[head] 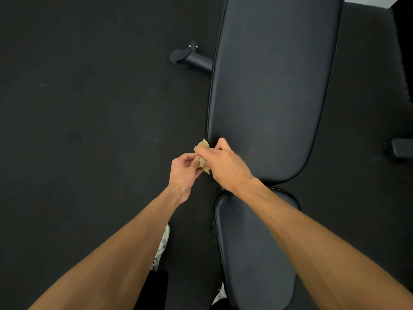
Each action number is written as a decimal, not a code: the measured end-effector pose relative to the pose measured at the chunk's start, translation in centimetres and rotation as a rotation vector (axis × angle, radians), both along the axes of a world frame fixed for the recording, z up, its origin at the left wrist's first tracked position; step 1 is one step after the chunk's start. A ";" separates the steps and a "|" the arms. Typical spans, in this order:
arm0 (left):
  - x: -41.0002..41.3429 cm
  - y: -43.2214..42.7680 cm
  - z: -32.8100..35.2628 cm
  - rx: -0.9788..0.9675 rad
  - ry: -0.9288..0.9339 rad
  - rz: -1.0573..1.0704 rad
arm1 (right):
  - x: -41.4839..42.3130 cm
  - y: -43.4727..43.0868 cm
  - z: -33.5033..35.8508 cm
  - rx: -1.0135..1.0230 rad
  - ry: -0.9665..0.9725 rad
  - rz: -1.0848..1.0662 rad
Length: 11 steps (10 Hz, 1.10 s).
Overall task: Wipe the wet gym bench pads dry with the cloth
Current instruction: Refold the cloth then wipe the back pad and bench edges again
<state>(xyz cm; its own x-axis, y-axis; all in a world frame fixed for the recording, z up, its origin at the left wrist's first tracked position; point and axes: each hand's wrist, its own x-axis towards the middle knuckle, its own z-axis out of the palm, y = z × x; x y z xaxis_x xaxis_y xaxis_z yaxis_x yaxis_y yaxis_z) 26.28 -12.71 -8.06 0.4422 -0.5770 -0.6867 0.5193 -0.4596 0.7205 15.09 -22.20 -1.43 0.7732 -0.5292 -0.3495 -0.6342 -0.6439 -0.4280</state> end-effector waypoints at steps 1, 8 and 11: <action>-2.6 1.2 -0.7 0.020 0.001 0.043 | -2.2 0.4 -0.3 0.075 0.002 0.057; -7.8 1.0 -0.2 0.368 -0.296 -0.232 | -9.0 -2.5 -1.9 0.493 0.112 -0.339; -7.9 1.5 2.5 0.346 -0.434 -0.400 | -11.3 -2.4 -2.7 0.177 0.128 0.022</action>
<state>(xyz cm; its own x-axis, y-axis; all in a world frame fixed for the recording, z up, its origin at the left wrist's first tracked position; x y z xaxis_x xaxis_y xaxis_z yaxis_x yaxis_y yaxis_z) 18.33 -11.18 -5.61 0.5178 -0.5321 -0.6699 -0.0409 -0.7976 0.6019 3.81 -24.65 -4.18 0.7270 -0.4347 -0.5315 -0.6774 -0.5803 -0.4520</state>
